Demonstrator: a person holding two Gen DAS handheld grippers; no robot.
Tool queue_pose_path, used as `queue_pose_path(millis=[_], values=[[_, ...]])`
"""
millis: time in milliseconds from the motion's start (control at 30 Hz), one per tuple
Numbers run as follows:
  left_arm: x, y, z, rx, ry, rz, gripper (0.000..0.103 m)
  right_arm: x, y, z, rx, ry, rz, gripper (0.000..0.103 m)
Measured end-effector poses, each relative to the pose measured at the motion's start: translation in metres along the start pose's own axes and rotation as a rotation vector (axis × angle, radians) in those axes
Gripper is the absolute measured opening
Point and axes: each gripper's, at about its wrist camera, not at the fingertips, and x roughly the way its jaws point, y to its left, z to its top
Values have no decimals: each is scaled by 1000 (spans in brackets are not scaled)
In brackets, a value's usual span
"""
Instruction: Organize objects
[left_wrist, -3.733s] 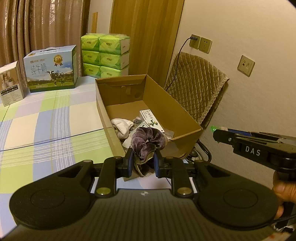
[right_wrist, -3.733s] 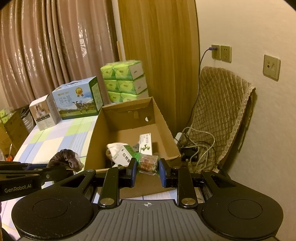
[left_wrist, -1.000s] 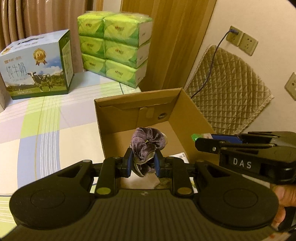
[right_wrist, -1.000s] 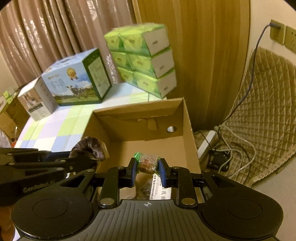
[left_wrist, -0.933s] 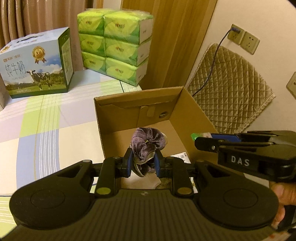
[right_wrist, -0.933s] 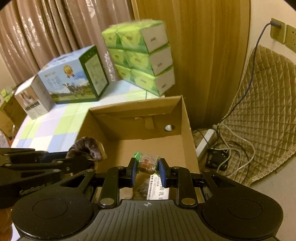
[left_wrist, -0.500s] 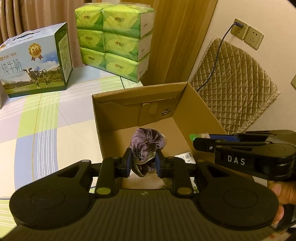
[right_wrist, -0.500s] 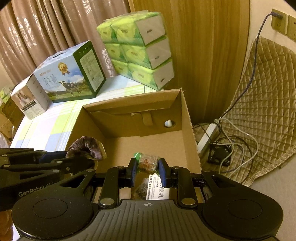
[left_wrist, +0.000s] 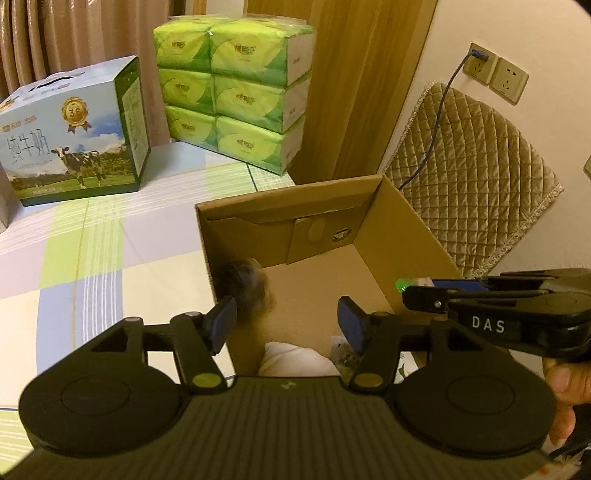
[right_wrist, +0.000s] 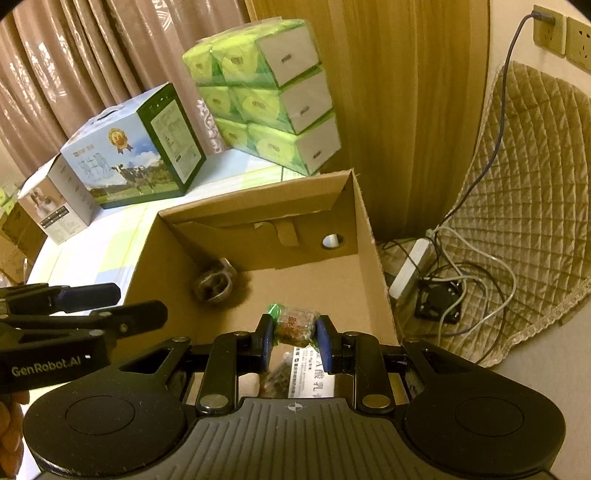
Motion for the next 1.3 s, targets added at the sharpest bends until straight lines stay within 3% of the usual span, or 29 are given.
queue_pose_path(millis=[367,500,533,600,700,933,1133,1200,1300], values=[[-16,13,-3,10,-23,13,55,-1,11,7,-6,-6,18,22],[-18,20,-5,6,-20,22,55,4,14,12,15,-15,69,23],[-19,22,-5,5,-19,24,55,5,14,14,21,-27,113,27],[-20,26,-7,2,-19,29,55,4,10,16,61,-44,160,66],[-22,32,-11,-7,-14,37,55,0,5,16,97,-69,168,68],[-30,43,-23,-49,-14,37,57,-11,8,6,49,-60,106,68],[-52,41,-38,-64,-35,41,71,-35,9,-14,8,-57,60,74],[-63,39,-44,-67,-44,43,78,-46,8,-24,12,-58,60,83],[-80,36,-53,-78,-70,51,86,-62,8,-41,15,-52,60,89]])
